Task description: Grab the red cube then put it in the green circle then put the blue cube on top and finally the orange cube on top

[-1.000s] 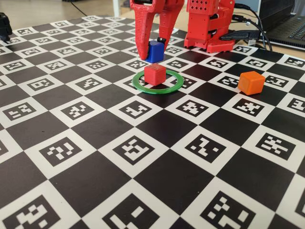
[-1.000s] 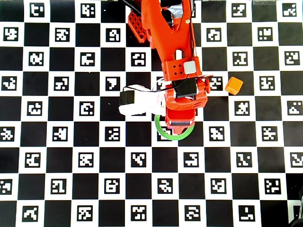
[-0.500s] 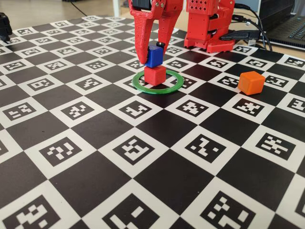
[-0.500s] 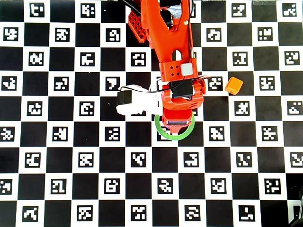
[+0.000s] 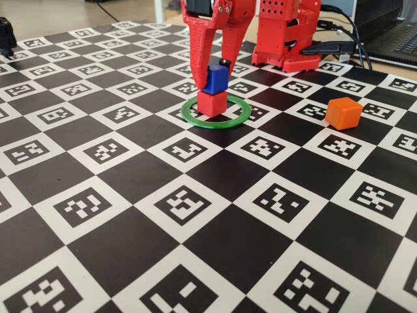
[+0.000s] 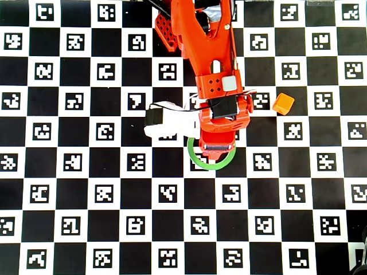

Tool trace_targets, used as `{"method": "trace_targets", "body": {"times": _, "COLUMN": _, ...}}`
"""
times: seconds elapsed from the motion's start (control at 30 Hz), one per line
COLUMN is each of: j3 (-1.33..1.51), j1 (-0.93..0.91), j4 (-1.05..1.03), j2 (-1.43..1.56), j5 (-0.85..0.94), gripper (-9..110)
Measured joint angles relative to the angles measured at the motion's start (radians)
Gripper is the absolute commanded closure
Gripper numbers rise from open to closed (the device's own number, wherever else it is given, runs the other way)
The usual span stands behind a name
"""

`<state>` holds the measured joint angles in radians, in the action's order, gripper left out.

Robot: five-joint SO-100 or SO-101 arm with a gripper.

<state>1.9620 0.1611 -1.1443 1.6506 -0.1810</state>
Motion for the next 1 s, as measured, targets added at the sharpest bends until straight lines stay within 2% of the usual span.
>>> {"method": "trace_targets", "body": {"times": 0.17, "j3": 0.008, "j1": 0.000, "j4": 0.000, "j2": 0.000, "j5": 0.000, "gripper": 100}}
{"method": "trace_targets", "body": {"times": 0.43, "j3": 0.009, "j1": 0.000, "j4": 0.000, "j2": 0.000, "j5": -0.015, "gripper": 67}}
{"method": "trace_targets", "body": {"times": 1.0, "j3": 0.028, "j1": 0.000, "j4": -0.055, "j2": 0.000, "j5": -0.044, "gripper": 52}}
